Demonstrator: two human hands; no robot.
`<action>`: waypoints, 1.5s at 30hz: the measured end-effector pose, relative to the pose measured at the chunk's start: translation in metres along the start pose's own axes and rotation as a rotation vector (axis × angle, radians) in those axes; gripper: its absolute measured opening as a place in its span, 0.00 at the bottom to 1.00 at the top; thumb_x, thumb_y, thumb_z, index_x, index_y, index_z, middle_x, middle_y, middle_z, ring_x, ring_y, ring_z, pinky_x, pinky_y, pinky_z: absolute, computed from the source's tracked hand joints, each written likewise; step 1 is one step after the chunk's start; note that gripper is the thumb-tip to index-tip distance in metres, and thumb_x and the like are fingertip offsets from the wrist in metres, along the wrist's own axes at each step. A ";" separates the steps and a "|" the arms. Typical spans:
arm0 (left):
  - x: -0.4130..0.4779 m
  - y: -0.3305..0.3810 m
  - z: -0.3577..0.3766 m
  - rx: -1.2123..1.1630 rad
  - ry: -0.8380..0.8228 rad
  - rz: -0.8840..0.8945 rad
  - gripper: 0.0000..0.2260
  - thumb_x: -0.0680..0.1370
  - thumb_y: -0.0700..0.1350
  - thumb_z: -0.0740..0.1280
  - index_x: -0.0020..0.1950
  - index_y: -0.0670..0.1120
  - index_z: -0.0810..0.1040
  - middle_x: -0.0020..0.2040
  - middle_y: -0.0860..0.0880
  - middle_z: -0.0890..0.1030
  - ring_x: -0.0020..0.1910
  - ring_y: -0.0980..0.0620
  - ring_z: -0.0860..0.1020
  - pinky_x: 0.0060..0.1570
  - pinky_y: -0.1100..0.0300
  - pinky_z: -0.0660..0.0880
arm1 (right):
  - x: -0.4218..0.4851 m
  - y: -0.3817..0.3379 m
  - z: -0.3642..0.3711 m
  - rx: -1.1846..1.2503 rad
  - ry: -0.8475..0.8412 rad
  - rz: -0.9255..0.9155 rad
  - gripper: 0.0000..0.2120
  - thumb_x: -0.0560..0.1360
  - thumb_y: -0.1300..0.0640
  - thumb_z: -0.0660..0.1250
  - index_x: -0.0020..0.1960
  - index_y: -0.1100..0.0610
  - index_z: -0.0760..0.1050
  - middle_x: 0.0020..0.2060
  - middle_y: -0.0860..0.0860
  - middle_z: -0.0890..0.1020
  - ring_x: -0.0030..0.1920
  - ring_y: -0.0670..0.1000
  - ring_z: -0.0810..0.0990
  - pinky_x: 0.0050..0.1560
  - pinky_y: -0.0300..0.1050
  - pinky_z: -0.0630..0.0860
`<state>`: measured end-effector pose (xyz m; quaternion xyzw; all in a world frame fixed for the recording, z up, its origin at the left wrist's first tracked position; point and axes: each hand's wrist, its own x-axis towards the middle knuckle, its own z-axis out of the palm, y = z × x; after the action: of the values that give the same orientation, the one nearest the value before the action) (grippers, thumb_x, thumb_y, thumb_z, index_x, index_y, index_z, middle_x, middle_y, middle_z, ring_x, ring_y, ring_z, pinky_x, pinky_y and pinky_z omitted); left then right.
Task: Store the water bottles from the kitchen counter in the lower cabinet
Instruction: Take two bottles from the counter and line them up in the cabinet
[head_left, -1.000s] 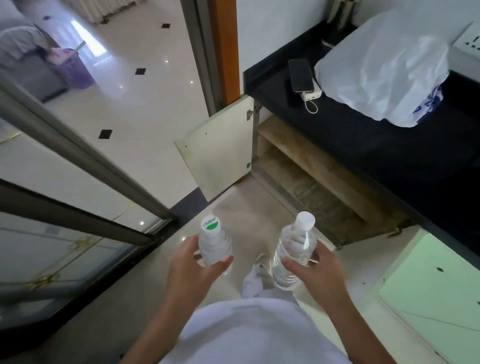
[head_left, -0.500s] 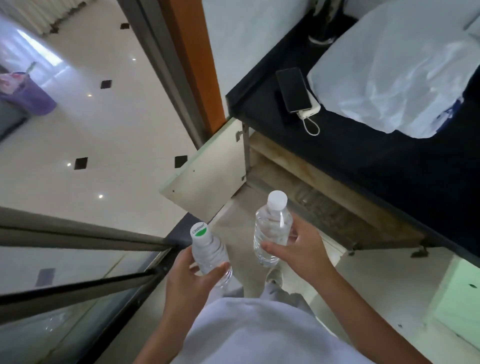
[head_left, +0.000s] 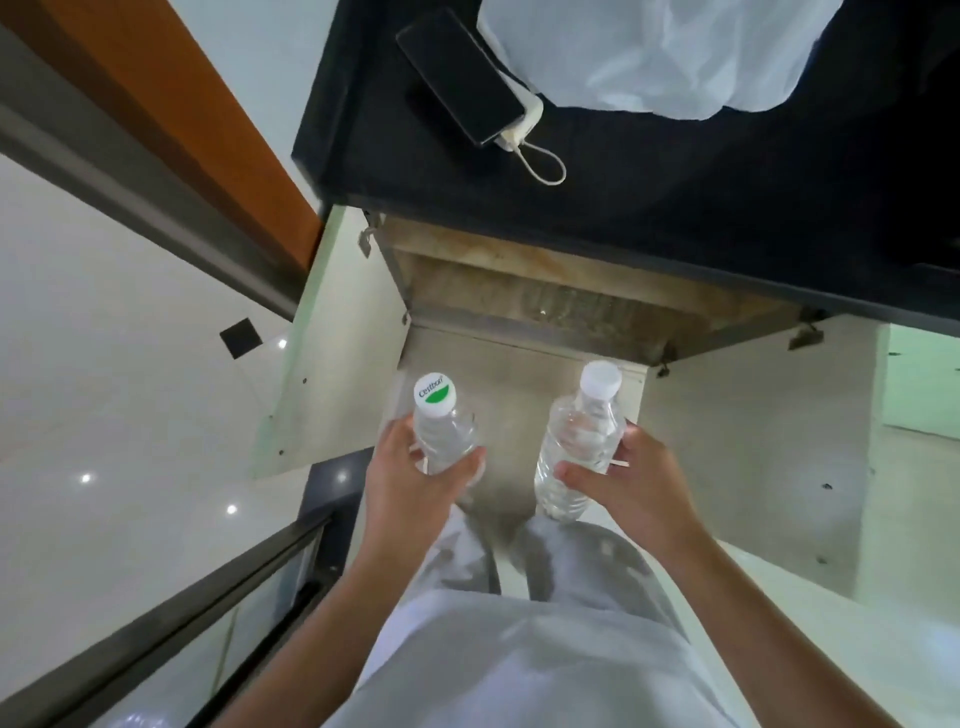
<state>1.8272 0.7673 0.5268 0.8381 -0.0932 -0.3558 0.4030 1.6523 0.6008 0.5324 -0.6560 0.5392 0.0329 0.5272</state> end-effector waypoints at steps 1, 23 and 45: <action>0.009 0.001 0.002 -0.011 -0.008 -0.003 0.22 0.67 0.54 0.81 0.57 0.56 0.78 0.51 0.58 0.82 0.47 0.64 0.81 0.43 0.70 0.73 | 0.004 0.004 0.005 0.004 0.001 0.014 0.25 0.61 0.44 0.81 0.55 0.48 0.81 0.46 0.43 0.87 0.45 0.41 0.86 0.48 0.45 0.83; 0.285 -0.210 0.251 0.074 -0.181 0.094 0.28 0.65 0.49 0.83 0.63 0.54 0.79 0.56 0.56 0.85 0.54 0.57 0.83 0.59 0.53 0.80 | 0.305 0.243 0.109 0.058 0.294 -0.012 0.15 0.67 0.40 0.77 0.50 0.41 0.76 0.41 0.33 0.80 0.41 0.38 0.80 0.46 0.31 0.72; 0.469 -0.157 0.328 0.349 -0.347 0.676 0.22 0.66 0.45 0.83 0.53 0.59 0.77 0.49 0.62 0.82 0.45 0.73 0.79 0.44 0.77 0.71 | 0.468 0.257 0.062 -0.182 0.319 -0.221 0.21 0.61 0.35 0.75 0.48 0.45 0.83 0.42 0.42 0.86 0.42 0.43 0.83 0.46 0.45 0.81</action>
<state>1.9283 0.4626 0.0277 0.7438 -0.4884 -0.3181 0.3271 1.6887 0.3663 0.0498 -0.7529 0.5354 -0.0809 0.3742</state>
